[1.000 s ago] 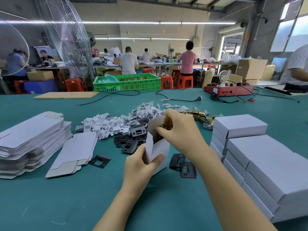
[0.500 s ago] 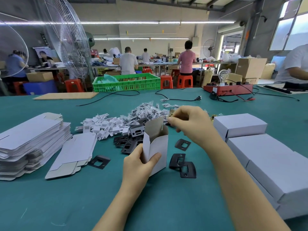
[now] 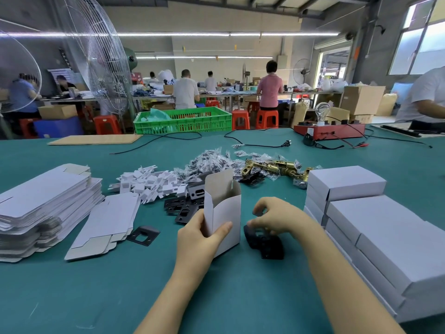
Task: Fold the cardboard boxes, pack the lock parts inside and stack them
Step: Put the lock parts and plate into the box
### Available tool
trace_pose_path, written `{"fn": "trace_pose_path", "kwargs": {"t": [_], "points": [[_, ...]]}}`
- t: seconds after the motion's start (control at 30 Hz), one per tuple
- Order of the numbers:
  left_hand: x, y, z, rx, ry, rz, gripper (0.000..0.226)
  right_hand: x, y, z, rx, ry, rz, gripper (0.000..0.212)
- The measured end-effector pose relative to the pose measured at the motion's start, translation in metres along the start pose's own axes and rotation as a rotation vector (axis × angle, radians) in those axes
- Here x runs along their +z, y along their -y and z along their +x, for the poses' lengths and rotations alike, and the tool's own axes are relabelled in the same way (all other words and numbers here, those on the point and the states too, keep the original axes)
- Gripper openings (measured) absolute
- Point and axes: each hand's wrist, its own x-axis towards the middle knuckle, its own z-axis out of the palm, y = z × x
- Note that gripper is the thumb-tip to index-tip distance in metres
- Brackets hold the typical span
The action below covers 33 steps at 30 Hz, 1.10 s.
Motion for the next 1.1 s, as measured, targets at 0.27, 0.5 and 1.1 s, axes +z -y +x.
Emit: {"fn": "trace_pose_path", "kwargs": {"t": [0.27,0.5,1.1], "points": [[0.000,0.002,0.001,0.000,-0.005,-0.003,0.019,0.015,-0.008,0.010,0.026,-0.069,0.162,0.023],[0.000,0.005,0.002,0.006,0.001,-0.011,0.023,-0.007,0.002,-0.008,-0.052,-0.144,0.419,0.016],[0.001,0.013,0.005,0.000,0.041,-0.092,0.026,-0.056,0.026,-0.044,-0.390,-0.262,0.996,0.015]]}}
